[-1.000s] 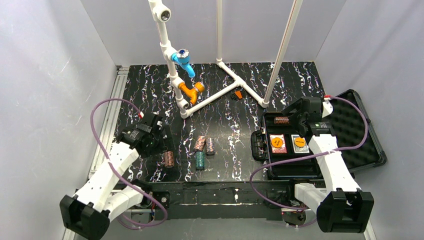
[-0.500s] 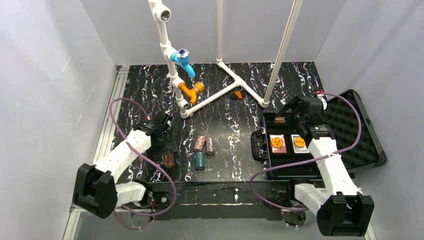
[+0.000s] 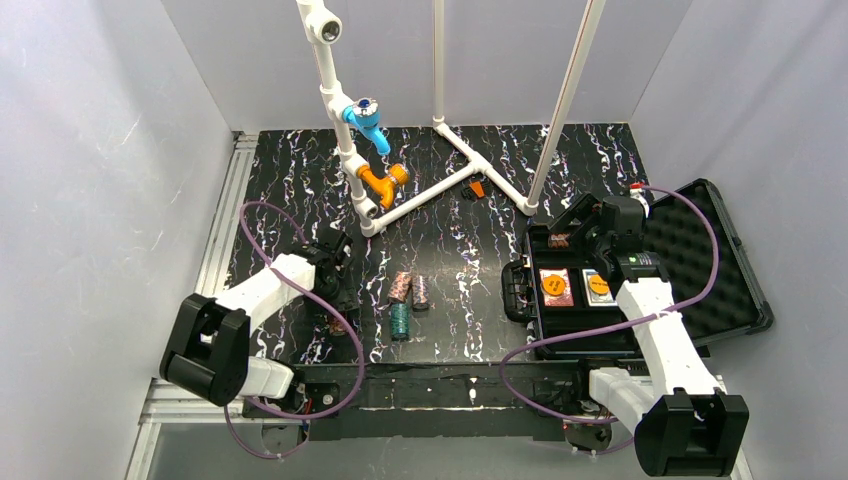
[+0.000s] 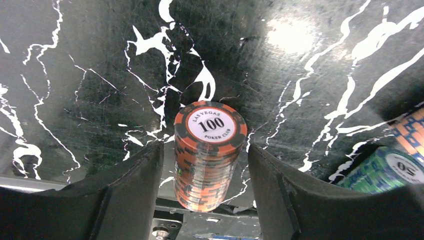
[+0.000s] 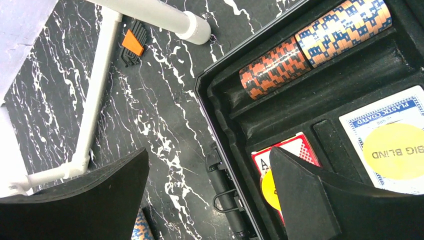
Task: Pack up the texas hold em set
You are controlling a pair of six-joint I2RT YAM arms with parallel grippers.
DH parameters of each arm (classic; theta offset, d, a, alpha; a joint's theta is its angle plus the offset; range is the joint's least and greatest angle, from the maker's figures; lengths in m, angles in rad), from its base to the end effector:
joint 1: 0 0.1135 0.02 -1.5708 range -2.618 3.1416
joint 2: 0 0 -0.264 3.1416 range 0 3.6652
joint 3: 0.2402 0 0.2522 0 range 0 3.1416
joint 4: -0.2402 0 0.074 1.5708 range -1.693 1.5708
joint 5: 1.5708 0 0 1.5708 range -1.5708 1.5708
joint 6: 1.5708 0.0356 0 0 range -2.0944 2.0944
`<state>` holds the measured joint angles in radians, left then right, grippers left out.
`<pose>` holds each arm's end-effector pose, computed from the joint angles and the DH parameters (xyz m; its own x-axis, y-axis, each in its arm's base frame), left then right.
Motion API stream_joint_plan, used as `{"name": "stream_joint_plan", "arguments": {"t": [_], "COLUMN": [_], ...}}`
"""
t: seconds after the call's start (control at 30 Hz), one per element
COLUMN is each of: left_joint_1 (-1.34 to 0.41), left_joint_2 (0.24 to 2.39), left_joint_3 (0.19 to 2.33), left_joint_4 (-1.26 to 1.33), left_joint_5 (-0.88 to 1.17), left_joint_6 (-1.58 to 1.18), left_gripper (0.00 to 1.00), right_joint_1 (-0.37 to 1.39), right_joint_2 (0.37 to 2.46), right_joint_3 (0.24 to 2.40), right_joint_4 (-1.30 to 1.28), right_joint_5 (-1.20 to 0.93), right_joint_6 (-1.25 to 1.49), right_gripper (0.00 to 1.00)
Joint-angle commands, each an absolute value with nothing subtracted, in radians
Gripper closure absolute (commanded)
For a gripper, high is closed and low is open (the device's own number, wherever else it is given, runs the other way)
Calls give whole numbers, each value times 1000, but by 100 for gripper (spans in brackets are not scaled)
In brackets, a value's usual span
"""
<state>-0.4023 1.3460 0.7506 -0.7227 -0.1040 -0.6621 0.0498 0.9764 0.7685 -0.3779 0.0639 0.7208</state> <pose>0.2084 -0.0847 0.1772 -0.9274 -0.2699 -0.2590 -0.2594 0.9629 -0.0744 0.2153 0.0085 0.2798 -0.4125 0.6389 -0.6493 0.3670 0.7690 0.5234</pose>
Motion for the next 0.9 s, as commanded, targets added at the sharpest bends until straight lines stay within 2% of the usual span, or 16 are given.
{"name": "stream_joint_plan", "arguments": {"t": [0.0,0.1,0.2,0.3,0.4,0.63,0.87], "left_joint_1": [-400,-400,-402,-401,-400,-402,-404], "left_joint_2": [1360,1366,1378,1378,1365,1293,1098], "left_joint_3": [709,697,694,689,689,711,721], "left_joint_4": [-687,-657,-642,-622,-612,-625,-636], "left_joint_5": [-86,-77,-75,-62,-57,-10,99], "left_joint_6": [-673,-669,-659,-651,-648,-631,-621], "left_gripper": [42,48,59,74,99,100,100], "right_joint_1": [55,55,54,55,55,87,234], "right_joint_2": [947,948,951,948,940,944,991], "right_joint_3": [752,744,744,746,736,697,659], "right_joint_4": [-340,-330,-322,-327,-312,-181,51], "right_joint_5": [44,32,20,9,-48,-225,-402], "right_joint_6": [699,701,700,697,689,685,698], "right_gripper": [2,2,2,2,2,2,2]}}
